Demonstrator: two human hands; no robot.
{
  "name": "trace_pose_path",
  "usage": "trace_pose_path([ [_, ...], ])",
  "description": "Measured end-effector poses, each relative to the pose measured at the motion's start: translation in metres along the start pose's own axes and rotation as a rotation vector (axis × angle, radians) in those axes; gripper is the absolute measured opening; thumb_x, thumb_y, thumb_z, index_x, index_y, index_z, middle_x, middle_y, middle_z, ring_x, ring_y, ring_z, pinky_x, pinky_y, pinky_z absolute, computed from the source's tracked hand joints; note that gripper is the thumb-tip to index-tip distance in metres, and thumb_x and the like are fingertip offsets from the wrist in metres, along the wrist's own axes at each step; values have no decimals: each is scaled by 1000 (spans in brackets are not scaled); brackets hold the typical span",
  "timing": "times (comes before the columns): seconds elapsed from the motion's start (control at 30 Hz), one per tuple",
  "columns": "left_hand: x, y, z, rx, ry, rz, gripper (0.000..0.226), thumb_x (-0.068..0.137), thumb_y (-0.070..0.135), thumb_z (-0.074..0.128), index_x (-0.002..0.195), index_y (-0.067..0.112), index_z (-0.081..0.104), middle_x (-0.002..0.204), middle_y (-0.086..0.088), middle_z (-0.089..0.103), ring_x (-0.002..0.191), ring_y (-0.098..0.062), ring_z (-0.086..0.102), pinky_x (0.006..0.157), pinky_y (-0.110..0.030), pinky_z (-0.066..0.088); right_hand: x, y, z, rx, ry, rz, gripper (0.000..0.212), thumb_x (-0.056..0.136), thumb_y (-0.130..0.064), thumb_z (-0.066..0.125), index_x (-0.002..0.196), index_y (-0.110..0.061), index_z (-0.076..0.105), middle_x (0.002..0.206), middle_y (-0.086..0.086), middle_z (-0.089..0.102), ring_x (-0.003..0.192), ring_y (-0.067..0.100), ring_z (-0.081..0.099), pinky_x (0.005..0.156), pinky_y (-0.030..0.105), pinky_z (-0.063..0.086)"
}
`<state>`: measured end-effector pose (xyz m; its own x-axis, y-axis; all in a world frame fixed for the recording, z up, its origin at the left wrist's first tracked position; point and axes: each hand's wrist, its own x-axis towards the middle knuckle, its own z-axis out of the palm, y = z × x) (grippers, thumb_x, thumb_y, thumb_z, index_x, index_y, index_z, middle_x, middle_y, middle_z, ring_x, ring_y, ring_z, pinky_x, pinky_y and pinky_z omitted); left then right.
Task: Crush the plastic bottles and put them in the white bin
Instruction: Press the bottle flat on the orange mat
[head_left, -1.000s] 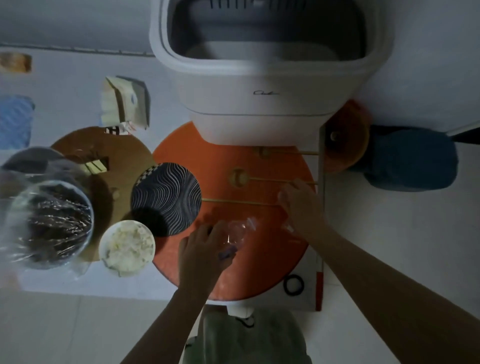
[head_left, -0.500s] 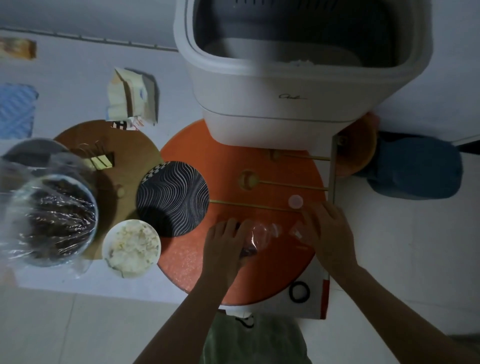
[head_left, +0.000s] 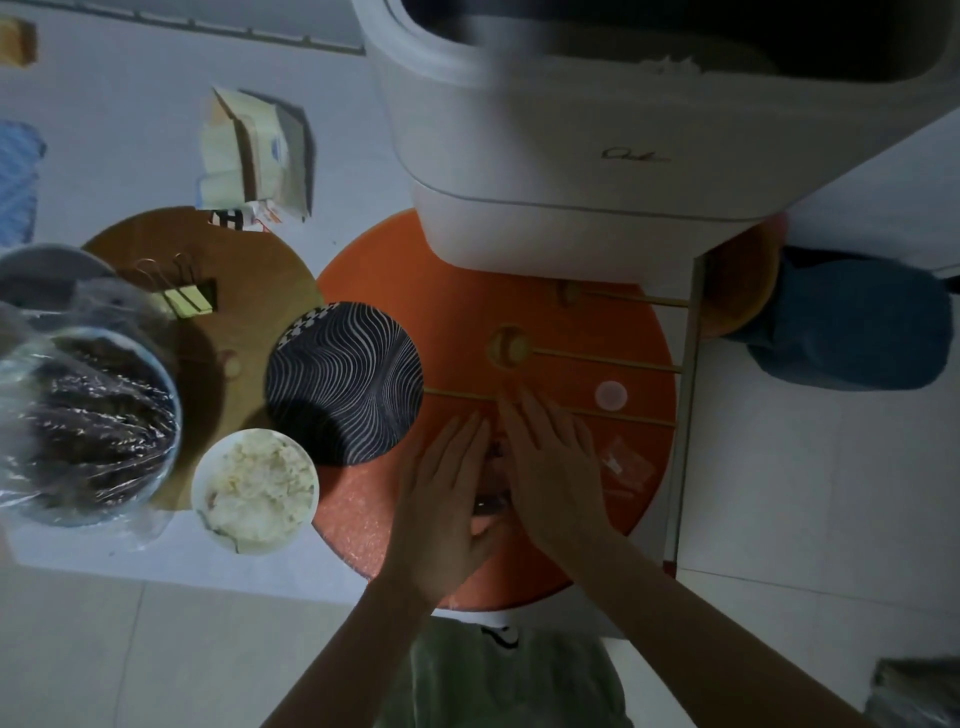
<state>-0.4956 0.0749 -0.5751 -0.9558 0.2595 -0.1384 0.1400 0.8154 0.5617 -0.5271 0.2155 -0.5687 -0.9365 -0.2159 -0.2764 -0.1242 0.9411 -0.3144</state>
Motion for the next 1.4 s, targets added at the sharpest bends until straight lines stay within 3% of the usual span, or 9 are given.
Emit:
trace_pose_path([
  [0.1, -1, 1, -11, 30, 104, -113, 56, 89, 28, 38, 140, 6, 34, 149, -10, 30, 140, -23, 20, 115, -41, 8, 2, -6, 2, 28, 61, -2, 51, 91, -29, 35, 138, -9, 40, 143, 14, 45, 132, 32, 40, 106, 48, 34],
  [0.17, 7, 3, -6, 127, 100, -162, 52, 93, 24, 39, 141, 6, 32, 150, -10, 27, 141, -24, 18, 116, -43, 6, 7, -13, 5, 13, 107, -16, 49, 94, -29, 34, 138, -8, 40, 145, 14, 43, 134, 30, 38, 109, 46, 28],
  [0.37, 27, -4, 18, 304, 74, -251, 56, 95, 32, 43, 142, 4, 30, 151, -12, 24, 141, -24, 15, 116, -41, -3, 20, -10, 17, -46, 90, -13, 52, 95, -32, 34, 140, -8, 36, 148, 12, 36, 138, 26, 32, 111, 50, 27],
  [0.67, 27, -11, 25, 299, 102, -250, 50, 99, 34, 24, 141, 6, 32, 148, -13, 31, 139, -27, 22, 115, -46, 3, 21, -10, 27, -70, 59, 2, 53, 95, -35, 33, 140, -9, 36, 148, 12, 39, 137, 27, 34, 111, 53, 28],
  [0.83, 26, -13, 27, 311, 101, -246, 51, 97, 32, 37, 141, 6, 33, 148, -12, 31, 138, -29, 24, 115, -48, 3, 23, -10, 28, -65, 21, 29, 52, 95, -36, 29, 140, -12, 37, 148, 13, 37, 137, 27, 34, 110, 54, 28],
  [1.0, 28, -10, 27, 327, 46, -246, 52, 98, 36, 29, 139, 5, 37, 147, -14, 33, 137, -31, 26, 115, -51, 4, 24, -12, 28, -87, -12, 37, 51, 95, -36, 28, 139, -11, 37, 147, 15, 39, 136, 29, 35, 109, 56, 30],
  [1.2, 28, -12, 33, 385, 20, -221, 74, 81, 33, 67, 141, 6, 32, 148, -15, 32, 138, -31, 27, 114, -53, 8, 25, -12, 32, -174, -32, 0, 52, 92, -34, 35, 138, -9, 37, 146, 21, 38, 135, 36, 36, 105, 59, 35],
  [1.4, 31, -13, 36, 405, 14, -232, 70, 83, 33, 65, 141, 7, 34, 148, -15, 31, 138, -31, 26, 114, -55, 8, 28, -11, 35, -193, -53, 10, 54, 91, -34, 36, 140, -11, 34, 147, 21, 36, 135, 37, 35, 103, 60, 37],
])
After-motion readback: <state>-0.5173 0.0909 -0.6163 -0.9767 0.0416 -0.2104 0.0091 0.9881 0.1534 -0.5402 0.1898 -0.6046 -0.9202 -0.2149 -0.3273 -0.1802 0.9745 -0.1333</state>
